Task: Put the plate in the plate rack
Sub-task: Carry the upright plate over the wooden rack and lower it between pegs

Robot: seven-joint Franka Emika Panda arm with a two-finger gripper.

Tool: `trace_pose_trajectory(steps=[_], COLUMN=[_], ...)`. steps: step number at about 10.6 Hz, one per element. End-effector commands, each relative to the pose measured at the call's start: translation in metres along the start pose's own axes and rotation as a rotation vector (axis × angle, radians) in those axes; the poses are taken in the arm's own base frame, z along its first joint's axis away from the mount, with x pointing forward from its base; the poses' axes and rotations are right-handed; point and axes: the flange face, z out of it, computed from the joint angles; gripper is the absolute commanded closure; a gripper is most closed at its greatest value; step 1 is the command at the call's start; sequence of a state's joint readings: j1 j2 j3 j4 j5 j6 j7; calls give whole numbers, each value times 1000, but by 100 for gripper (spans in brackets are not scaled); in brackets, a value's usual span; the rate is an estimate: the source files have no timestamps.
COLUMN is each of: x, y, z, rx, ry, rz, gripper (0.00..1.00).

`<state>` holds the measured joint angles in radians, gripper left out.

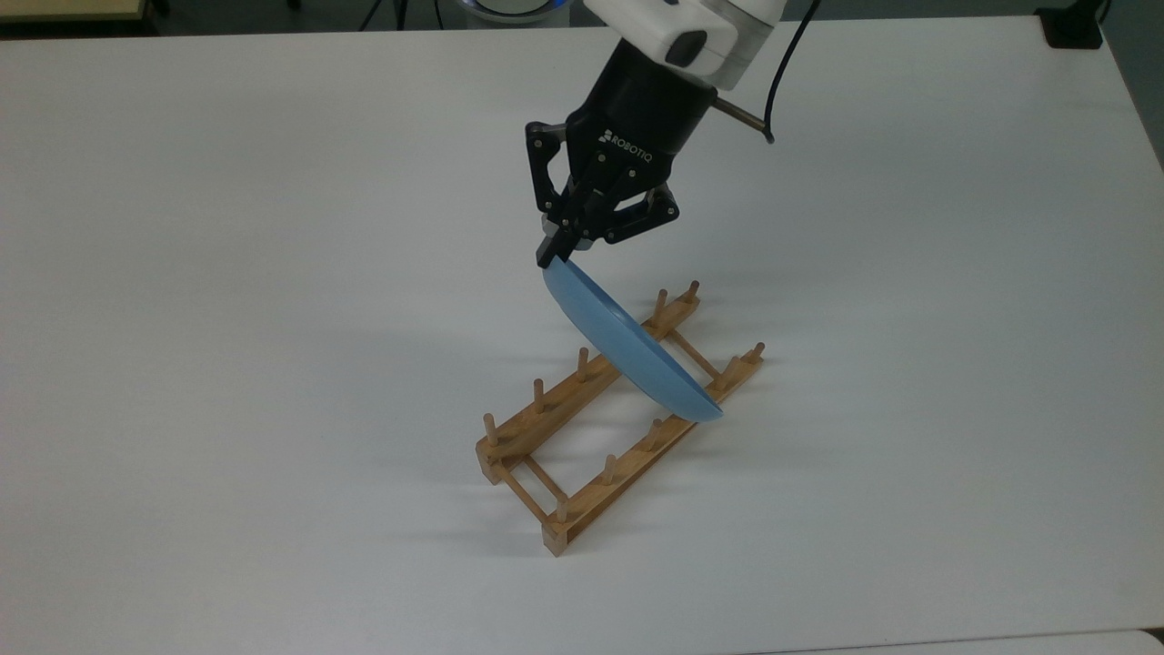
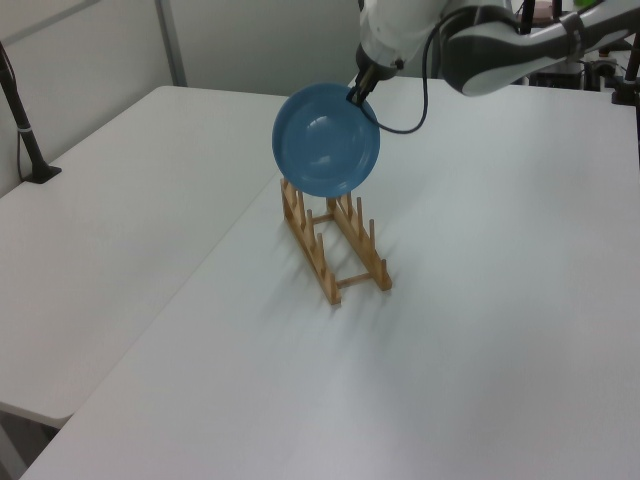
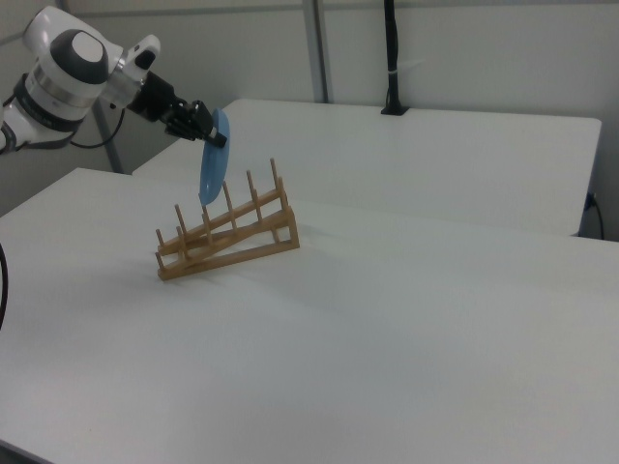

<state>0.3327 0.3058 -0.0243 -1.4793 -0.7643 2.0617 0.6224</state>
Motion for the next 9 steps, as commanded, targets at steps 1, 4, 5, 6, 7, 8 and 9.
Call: trace_pose_trajectory(steps=[1, 4, 5, 6, 7, 8, 9], x=[-14, -16, -14, -12, -12, -10, -10], y=[-20, -21, -21, -19, -19, -17, -17], z=[-1, 2, 0, -1, -2, -3, -3], rx=[-23, -50, -40, -39, -40, -42, -47], ry=[35, 54, 64, 68, 70, 74, 77], rz=[-35, -34, -28, -24, -31, -38, -70], gripper=[100, 100, 100, 100, 100, 100, 100])
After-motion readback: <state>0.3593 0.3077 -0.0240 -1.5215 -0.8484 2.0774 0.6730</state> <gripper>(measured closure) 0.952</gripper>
